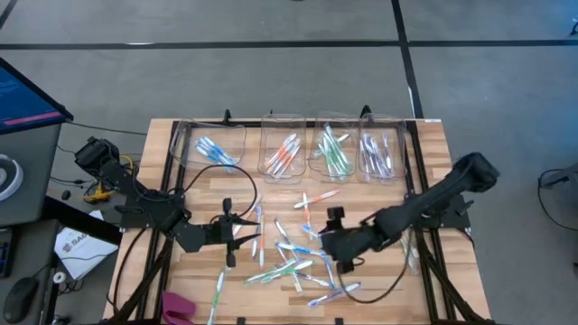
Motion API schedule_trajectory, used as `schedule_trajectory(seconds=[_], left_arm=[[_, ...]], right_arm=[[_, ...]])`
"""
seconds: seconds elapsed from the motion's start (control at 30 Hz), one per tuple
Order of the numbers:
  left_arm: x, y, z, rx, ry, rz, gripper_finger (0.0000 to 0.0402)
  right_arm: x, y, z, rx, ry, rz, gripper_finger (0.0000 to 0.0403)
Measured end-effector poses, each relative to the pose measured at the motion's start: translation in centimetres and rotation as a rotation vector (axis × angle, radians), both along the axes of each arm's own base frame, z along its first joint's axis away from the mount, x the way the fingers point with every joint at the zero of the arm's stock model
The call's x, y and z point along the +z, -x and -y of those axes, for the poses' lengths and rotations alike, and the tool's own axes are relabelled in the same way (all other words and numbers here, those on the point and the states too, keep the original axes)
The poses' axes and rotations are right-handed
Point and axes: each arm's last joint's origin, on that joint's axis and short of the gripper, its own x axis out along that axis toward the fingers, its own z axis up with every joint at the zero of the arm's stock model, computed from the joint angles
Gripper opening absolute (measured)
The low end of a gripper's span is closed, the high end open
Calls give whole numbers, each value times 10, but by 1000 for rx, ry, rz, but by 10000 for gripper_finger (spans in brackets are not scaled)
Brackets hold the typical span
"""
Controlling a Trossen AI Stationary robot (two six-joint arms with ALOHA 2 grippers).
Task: Pick & Place Toothbrushes
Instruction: Put the orange toothbrush into the middle left transparent bin
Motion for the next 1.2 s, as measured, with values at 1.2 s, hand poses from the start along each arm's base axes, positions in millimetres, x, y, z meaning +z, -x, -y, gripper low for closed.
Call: schedule_trajectory(seconds=[1.2], left_arm=[[0, 0, 0, -7, -31, -4, 121]], right_arm=[[-72, -54, 121, -274, 87, -270, 170]])
